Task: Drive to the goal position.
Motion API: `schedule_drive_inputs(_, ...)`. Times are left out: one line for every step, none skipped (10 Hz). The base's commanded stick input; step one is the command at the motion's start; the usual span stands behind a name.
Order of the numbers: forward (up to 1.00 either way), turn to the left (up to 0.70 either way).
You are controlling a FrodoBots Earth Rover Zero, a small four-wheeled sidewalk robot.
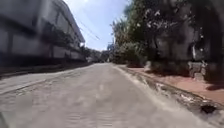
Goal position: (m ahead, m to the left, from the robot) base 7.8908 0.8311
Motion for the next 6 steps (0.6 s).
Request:
schedule_drive_inputs(1.00, 0.00)
schedule_drive_inputs(1.00, 0.00)
schedule_drive_inputs(1.00, 0.00)
schedule_drive_inputs(1.00, 0.00)
schedule_drive_inputs(1.00, 0.01)
schedule_drive_inputs(1.00, 0.01)
